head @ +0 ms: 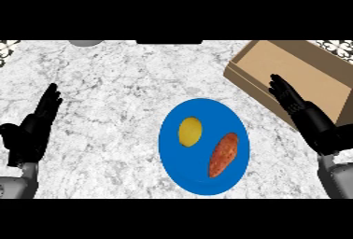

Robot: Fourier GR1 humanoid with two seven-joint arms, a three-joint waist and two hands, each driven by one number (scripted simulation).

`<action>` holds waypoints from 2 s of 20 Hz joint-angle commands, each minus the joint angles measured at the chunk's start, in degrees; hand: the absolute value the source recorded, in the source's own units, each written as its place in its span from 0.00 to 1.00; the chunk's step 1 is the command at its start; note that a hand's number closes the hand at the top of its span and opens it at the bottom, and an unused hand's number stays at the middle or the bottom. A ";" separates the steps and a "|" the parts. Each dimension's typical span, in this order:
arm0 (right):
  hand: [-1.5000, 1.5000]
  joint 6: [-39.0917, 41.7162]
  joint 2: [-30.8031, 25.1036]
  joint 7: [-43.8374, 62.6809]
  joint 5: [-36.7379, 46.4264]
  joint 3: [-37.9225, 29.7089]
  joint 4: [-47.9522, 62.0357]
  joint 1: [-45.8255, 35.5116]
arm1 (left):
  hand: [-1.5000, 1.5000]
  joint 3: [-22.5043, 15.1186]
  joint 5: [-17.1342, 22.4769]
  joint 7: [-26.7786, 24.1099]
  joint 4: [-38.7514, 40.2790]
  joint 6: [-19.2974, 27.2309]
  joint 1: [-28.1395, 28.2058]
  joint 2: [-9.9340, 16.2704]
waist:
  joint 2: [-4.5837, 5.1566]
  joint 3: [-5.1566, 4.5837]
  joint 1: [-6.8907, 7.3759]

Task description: Pick the lemon from the plate and place it in the cardboard box

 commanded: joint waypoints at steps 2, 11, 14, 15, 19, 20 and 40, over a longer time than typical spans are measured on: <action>0.00 -12.71 5.31 7.49 3.95 -1.00 -6.17 0.08 | 0.50 1.71 3.26 -0.56 -0.54 -1.98 1.38 -2.08 | 0.31 0.88 0.69; 0.00 -47.59 13.24 5.73 30.59 -0.70 -16.15 2.77 | 0.50 3.58 11.91 5.37 -3.44 -5.90 3.09 -3.00 | -0.62 0.68 -0.44; 0.00 -50.97 15.15 6.24 42.73 9.14 -21.28 8.37 | 0.50 4.77 13.99 7.21 -5.65 -7.50 4.10 -1.67 | -0.36 0.74 0.03; 0.00 -50.66 14.74 10.37 47.40 11.95 -23.59 8.58 | 0.50 3.87 12.07 6.27 -5.09 -5.69 4.91 -2.79 | -0.39 0.63 -0.24; 0.00 -38.31 11.29 26.89 56.06 15.18 -21.04 8.97 | 0.50 5.85 14.97 8.92 -7.02 -8.29 4.08 -0.17 | -0.23 0.42 0.13; 0.00 -36.03 11.51 29.98 58.06 16.30 -20.08 8.93 | 0.50 5.59 13.85 7.92 -6.50 -6.88 4.38 -1.10 | -0.21 0.25 0.15; 0.00 7.59 27.07 84.88 59.07 20.04 -11.52 -17.29 | 0.50 4.48 13.49 8.32 -6.63 -8.90 3.70 -1.88 | 0.53 0.79 2.31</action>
